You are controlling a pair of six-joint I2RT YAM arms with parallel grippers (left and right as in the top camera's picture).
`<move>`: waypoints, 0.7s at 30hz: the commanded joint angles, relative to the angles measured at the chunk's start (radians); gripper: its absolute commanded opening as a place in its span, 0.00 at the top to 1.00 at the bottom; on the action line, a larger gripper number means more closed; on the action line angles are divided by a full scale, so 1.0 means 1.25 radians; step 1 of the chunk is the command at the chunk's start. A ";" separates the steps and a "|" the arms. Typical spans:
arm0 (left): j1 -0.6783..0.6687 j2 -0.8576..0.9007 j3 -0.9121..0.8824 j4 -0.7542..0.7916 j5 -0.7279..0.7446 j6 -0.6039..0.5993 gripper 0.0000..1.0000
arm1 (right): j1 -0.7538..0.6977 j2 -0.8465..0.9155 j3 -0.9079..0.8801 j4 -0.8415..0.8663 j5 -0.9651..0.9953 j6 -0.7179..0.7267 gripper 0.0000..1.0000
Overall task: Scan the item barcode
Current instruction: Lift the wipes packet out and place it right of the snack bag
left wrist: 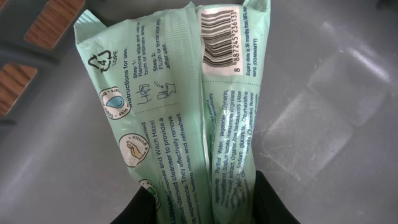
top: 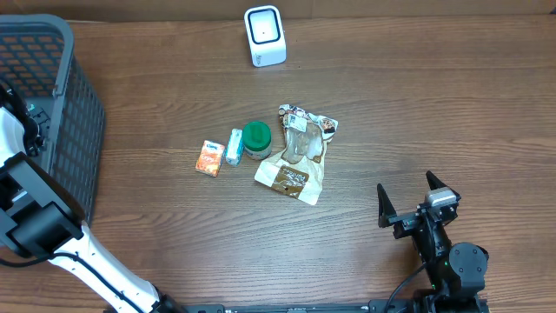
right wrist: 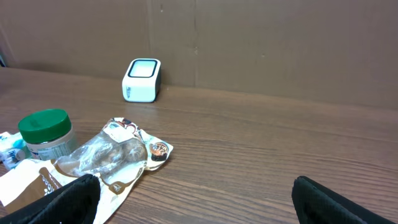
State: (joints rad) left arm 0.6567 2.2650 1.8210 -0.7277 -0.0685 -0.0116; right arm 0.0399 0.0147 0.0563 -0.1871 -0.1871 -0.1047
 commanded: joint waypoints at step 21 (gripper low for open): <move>0.001 -0.294 0.027 -0.084 0.131 -0.122 0.96 | 0.004 -0.009 0.001 0.002 -0.004 -0.001 0.00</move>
State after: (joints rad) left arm 0.6567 2.0354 1.8328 -0.8257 0.0319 -0.1070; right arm 0.0402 0.0147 0.0563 -0.1871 -0.1871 -0.1051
